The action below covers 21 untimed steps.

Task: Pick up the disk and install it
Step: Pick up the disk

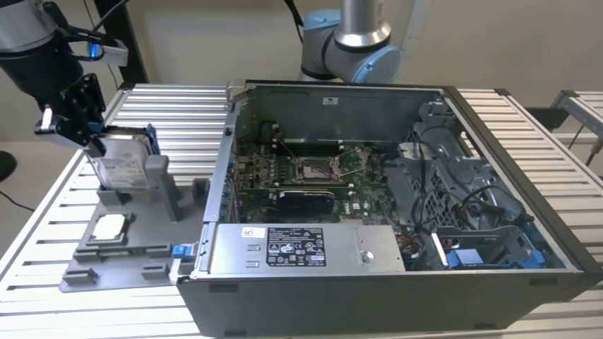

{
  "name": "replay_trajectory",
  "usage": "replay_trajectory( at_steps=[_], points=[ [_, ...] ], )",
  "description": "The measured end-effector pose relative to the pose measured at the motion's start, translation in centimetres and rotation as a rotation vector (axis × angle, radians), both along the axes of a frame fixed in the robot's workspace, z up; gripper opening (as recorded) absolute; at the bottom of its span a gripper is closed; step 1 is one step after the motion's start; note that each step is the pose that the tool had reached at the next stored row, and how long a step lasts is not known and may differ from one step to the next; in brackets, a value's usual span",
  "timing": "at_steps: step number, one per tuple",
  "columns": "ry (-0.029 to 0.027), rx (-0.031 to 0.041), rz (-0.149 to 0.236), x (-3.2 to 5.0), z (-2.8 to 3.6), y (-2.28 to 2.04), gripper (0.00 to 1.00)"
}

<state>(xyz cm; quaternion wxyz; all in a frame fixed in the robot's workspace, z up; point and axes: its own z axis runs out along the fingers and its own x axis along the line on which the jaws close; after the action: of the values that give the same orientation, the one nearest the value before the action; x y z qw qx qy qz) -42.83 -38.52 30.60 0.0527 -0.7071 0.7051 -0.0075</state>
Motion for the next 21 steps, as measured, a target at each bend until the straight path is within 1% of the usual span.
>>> replay_trajectory(
  at_steps=[2, 6, 7, 11, 13, 16, 17, 18, 19, 20, 21],
  points=[
    [-0.0009, -0.0001, 0.0, -0.01, -0.35, 0.0, 0.0],
    [-0.0008, -0.0002, 0.0, -0.02, -0.4, 0.0, 0.0],
    [-0.0006, -0.0003, 0.0, -0.02, -0.39, 0.01, 1.0],
    [-0.0009, -0.0002, 0.0, -0.02, -0.42, 0.01, 1.0],
    [-0.0013, 0.0016, 0.0, -0.02, -0.51, 0.01, 1.0],
    [-0.0007, 0.0024, -0.001, -0.03, -0.5, 0.0, 1.0],
    [0.004, 0.0019, -0.001, -0.04, -0.52, 0.02, 1.0],
    [0.015, -0.0008, -0.001, -0.04, -0.53, 0.04, 1.0],
    [0.0218, -0.0026, -0.001, -0.05, -0.58, 0.05, 1.0],
    [0.0247, -0.0035, -0.001, -0.04, -0.68, 0.08, 1.0],
    [0.0252, -0.0035, -0.001, -0.04, -0.85, 0.09, 1.0]
  ],
)
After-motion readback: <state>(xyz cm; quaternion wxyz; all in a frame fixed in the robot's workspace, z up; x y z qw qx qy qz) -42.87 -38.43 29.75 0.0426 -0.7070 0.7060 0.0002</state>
